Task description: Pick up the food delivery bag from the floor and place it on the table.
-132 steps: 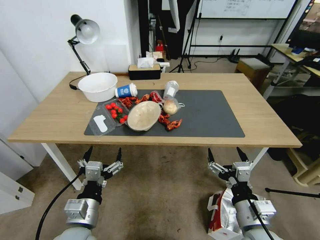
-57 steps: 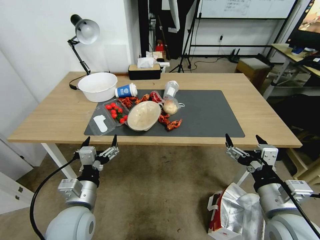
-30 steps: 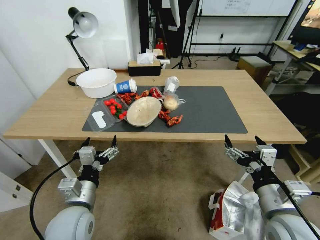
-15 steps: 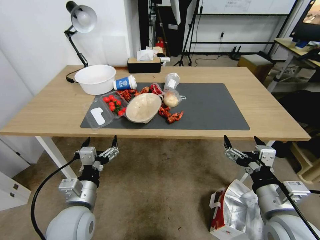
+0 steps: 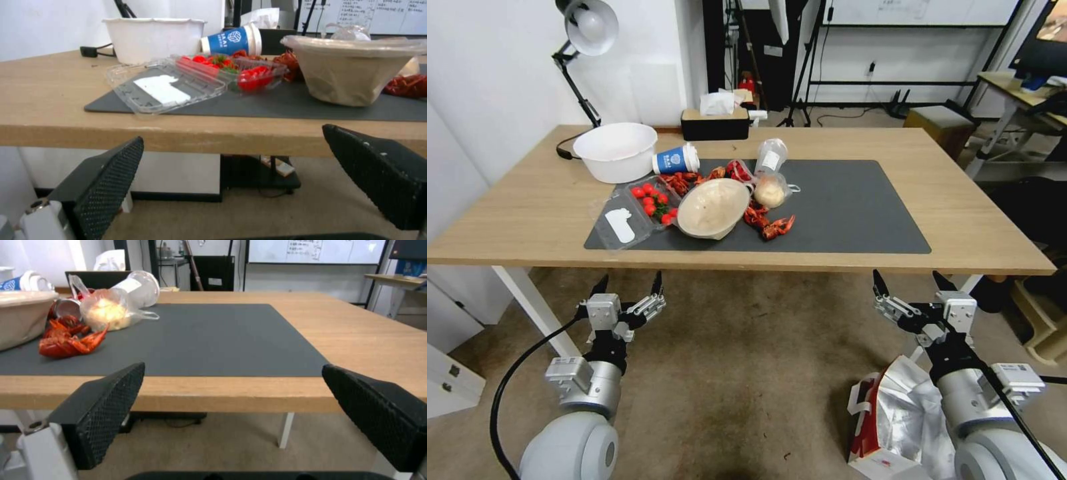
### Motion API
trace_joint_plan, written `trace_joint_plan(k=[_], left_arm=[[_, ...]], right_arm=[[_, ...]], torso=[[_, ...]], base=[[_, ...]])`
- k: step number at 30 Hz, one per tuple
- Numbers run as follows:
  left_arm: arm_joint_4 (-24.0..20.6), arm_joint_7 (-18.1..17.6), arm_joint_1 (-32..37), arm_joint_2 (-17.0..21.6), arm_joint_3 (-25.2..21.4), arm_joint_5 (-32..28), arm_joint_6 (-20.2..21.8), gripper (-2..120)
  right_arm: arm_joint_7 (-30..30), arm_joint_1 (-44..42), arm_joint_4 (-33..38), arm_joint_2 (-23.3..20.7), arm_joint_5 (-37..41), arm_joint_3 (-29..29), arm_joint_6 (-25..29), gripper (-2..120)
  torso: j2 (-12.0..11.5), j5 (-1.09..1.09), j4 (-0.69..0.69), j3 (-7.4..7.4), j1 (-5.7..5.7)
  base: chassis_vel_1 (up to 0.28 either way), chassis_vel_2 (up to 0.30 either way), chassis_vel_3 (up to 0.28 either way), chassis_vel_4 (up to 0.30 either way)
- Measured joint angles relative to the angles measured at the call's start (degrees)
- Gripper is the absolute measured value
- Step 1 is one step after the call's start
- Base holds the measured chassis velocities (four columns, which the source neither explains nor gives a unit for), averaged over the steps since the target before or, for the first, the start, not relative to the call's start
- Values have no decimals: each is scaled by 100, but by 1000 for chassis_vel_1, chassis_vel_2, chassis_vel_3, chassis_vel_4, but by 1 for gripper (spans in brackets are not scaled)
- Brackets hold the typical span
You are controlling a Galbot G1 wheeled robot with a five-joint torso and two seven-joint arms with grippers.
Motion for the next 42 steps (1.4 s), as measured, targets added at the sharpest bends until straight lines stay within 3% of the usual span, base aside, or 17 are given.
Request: trace_joint_plan(k=[10, 42], left_arm=[[-3, 14, 12, 1, -4, 1, -10, 100], [2, 34, 4, 0, -1, 5, -17, 100]], right_arm=[[-18, -19, -5, -11, -2, 2, 42, 100], [-46, -6, -40, 3, 9, -13, 79, 100]], torso=[[-358, 0, 0, -201, -159], [-1144, 0, 0, -670, -475]], base=[[0, 0, 0, 0], [0, 0, 0, 0]])
